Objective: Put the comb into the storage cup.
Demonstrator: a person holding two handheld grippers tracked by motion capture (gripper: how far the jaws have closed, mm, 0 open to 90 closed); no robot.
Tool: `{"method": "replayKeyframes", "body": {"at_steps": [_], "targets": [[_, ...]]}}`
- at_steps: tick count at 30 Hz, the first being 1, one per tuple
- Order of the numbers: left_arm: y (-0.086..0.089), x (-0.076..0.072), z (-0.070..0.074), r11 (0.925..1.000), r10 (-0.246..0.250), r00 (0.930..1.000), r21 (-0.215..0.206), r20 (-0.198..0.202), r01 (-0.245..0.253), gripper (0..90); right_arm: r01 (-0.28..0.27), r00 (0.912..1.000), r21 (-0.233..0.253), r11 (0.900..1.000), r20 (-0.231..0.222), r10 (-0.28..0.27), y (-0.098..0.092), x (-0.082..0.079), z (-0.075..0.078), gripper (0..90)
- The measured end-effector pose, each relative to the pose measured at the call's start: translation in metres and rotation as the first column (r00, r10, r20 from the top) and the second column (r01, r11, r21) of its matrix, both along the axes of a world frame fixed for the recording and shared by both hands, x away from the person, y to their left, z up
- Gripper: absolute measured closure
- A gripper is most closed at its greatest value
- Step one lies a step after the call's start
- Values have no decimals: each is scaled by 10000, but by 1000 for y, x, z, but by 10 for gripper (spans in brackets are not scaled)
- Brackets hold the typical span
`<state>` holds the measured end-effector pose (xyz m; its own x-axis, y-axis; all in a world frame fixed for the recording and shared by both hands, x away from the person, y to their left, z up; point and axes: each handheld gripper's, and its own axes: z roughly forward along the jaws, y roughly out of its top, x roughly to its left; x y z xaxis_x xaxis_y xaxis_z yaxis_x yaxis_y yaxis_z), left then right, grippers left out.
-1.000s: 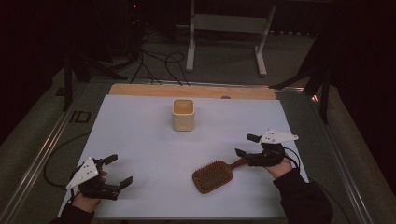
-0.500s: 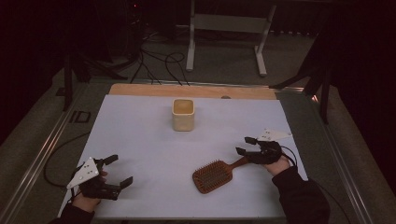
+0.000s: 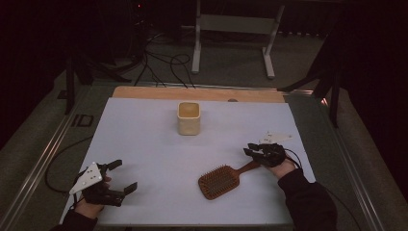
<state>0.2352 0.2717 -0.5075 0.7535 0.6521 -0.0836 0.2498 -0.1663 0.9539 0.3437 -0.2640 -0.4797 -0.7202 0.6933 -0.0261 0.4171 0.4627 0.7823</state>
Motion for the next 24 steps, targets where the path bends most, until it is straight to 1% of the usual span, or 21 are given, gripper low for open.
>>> {"method": "replayKeyframes", "body": {"at_steps": [1, 3, 6, 7, 9, 11, 14, 15, 18, 19, 20, 24], "targets": [[0, 0, 0, 10000, 2, 10000, -8, -1, -2, 0, 45, 10000, -109, 9999, -69, -46, 1, 1, -1, 733], [0, 0, 0, 10000, 9, 10000, -35, 21, -9, 0, 72, 9999, -259, 9996, -82, -74, 2, 2, -3, 767], [0, 0, 0, 10000, 0, 10000, -53, 5, 0, 0, 102, 9998, -355, 9993, -141, -107, 3, 3, -4, 783], [0, 0, 0, 10000, -7, 10000, -38, 4, 7, 0, 134, 9997, -437, 9990, -186, -142, 3, 4, -5, 830], [0, 0, 0, 10000, -21, 10000, -57, -9, 21, 0, 165, 9995, -545, 9984, -242, -179, 2, 6, -7, 892], [0, 0, 0, 10000, -20, 10000, -57, -11, 20, 0, 176, 9994, -544, 9984, -289, -192, 2, 6, -8, 899], [0, 1, 0, 10000, -39, 10000, -64, -11, 39, 0, 96, 9992, -983, 9951, -370, -133, 2, 7, -13, 900], [0, 1, 0, 10000, -42, 10000, -67, -14, 41, 0, 1, 9988, -1027, 9947, -491, -52, 1, 7, -14, 900], [0, 0, 0, 10000, -44, 10000, -54, -18, 44, 0, -12, 9979, -1123, 9937, -648, -61, 1, 7, -17, 900], [0, 0, 0, 10000, -45, 10000, -49, -21, 45, 0, 4, 9980, -1214, 9926, -624, -80, 0, 7, -18, 900], [0, 0, 0, 10000, -43, 10000, -56, -20, 43, 0, -4, 9979, -1206, 9927, -641, -74, 0, 7, -19, 900], [0, 0, 0, 10000, -54, 10000, -52, -20, 54, 0, -1, 9967, -1351, 9908, -801, -109, -2, 7, -23, 900]]}}
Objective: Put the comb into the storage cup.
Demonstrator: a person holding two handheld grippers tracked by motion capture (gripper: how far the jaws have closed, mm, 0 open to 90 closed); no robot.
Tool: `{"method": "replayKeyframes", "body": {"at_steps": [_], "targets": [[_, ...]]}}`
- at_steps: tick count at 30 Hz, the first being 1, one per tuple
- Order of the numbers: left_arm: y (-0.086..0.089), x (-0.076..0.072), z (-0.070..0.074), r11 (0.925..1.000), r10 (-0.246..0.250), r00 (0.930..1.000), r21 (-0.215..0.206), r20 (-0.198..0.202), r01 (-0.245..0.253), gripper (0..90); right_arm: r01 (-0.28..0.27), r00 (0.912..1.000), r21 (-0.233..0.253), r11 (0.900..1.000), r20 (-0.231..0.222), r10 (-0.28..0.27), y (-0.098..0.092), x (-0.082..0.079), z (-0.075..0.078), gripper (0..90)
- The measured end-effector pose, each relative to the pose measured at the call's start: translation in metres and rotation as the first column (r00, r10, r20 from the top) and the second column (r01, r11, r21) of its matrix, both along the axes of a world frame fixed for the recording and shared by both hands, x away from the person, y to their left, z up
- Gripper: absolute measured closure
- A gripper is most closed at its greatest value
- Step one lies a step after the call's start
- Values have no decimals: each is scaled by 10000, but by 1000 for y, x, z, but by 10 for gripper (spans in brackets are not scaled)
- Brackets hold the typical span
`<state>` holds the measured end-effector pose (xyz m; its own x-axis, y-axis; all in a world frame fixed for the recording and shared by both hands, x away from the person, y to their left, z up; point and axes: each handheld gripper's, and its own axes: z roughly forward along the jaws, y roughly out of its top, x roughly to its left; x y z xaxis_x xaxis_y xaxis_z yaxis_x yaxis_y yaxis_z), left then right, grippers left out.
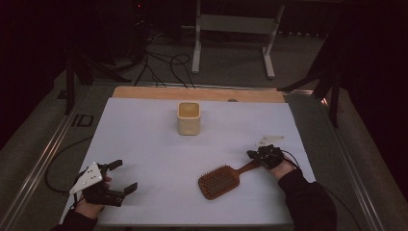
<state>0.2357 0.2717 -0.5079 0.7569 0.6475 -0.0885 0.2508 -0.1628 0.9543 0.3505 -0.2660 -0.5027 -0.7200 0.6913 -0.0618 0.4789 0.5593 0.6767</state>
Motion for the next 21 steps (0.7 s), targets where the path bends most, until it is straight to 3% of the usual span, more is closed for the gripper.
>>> {"method": "replayKeyframes", "body": {"at_steps": [11, 21], "targets": [[0, 0, 0, 10000, -14, 10000, 20, 10, 14, 0, 10, 9997, -64, 10000, -226, -12, -6, -5, -5, 900], [0, 0, 0, 10000, -12, 10000, -17, 6, 12, 0, -135, 9990, -109, 9998, -418, 130, -11, -19, -7, 900]]}}
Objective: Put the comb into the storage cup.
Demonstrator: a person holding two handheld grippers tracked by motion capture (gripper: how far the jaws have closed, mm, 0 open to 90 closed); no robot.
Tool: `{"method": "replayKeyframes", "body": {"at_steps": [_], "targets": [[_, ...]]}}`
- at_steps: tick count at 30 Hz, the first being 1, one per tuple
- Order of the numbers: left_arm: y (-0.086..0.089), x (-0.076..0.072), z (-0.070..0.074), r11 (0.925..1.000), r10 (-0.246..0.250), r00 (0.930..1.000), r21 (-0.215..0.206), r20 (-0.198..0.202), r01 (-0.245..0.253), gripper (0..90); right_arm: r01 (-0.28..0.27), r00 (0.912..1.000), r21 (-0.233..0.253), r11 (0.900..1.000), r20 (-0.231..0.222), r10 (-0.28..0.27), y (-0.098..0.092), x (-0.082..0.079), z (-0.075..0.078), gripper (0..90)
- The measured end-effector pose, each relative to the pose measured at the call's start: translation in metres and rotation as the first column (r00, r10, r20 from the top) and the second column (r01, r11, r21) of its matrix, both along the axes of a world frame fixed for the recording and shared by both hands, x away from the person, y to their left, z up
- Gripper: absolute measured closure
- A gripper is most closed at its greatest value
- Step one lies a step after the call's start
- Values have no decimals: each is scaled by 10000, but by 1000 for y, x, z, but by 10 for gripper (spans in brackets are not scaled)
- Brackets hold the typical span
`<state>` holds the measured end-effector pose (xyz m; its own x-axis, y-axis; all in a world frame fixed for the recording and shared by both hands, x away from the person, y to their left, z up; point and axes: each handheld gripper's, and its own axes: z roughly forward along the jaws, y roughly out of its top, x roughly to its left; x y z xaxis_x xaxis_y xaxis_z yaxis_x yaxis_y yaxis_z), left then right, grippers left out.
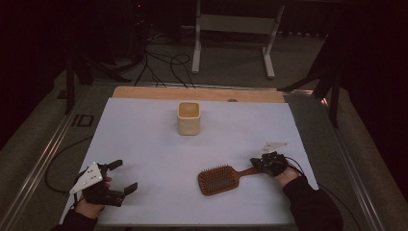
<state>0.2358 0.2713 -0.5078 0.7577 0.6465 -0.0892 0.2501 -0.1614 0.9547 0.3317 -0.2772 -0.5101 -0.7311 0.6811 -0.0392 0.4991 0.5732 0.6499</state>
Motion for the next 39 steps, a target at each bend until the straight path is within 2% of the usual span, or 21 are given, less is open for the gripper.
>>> {"method": "replayKeyframes", "body": {"at_steps": [10, 39], "targets": [[0, 0, 0, 10000, -4, 10000, -13, -4, 4, 0, -244, 9994, -99, 9997, -228, 242, -2, -14, -3, 900], [0, 0, 0, 10000, -1, 10000, -92, -8, 1, 0, -736, 9956, 402, 9965, -550, 758, 5, -62, 0, 900]]}}
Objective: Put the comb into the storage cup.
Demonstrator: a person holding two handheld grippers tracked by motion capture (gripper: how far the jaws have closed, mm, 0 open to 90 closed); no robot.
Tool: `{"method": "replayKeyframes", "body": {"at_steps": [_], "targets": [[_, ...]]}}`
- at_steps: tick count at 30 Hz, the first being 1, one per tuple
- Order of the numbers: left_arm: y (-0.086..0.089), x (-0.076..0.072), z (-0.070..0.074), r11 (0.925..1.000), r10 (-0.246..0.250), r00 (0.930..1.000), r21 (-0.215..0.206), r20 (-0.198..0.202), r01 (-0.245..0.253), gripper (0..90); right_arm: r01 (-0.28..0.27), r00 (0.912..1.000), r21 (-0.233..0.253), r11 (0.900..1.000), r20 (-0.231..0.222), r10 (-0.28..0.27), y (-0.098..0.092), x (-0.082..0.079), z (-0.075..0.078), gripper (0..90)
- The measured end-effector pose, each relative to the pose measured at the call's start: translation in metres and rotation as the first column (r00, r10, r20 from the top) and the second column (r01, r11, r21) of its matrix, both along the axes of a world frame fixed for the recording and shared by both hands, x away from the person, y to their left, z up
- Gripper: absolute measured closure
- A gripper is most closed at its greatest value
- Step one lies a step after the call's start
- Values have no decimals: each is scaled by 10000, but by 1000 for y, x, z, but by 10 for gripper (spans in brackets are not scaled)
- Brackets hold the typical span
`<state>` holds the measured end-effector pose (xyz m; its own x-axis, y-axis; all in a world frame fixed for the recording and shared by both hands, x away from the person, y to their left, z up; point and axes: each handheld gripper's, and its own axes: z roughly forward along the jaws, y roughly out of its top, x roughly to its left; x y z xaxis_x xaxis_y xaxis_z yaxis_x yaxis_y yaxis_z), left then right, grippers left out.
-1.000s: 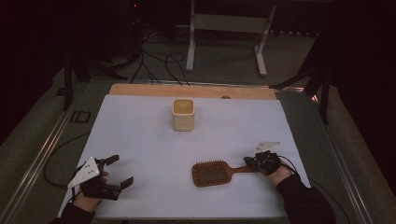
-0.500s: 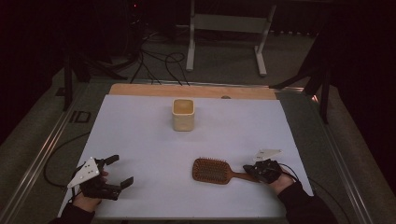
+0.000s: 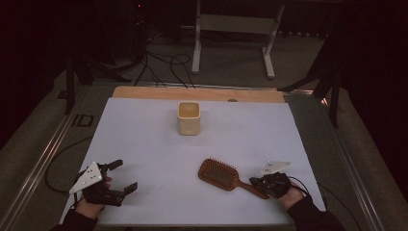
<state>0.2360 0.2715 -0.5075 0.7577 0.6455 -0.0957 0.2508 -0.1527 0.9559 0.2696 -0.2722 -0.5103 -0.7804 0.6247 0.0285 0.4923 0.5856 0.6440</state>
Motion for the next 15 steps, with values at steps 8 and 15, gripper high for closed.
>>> {"method": "replayKeyframes", "body": {"at_steps": [8, 15], "targets": [[0, 0, 0, 10000, -3, 10000, 39, 21, 3, 0, -122, 9998, 2, 9999, -128, 122, 4, -10, 0, 900], [0, 0, 0, 10000, -7, 10000, 28, 28, 7, 0, -202, 9996, -47, 9998, -221, 201, 9, -17, -1, 900]]}}
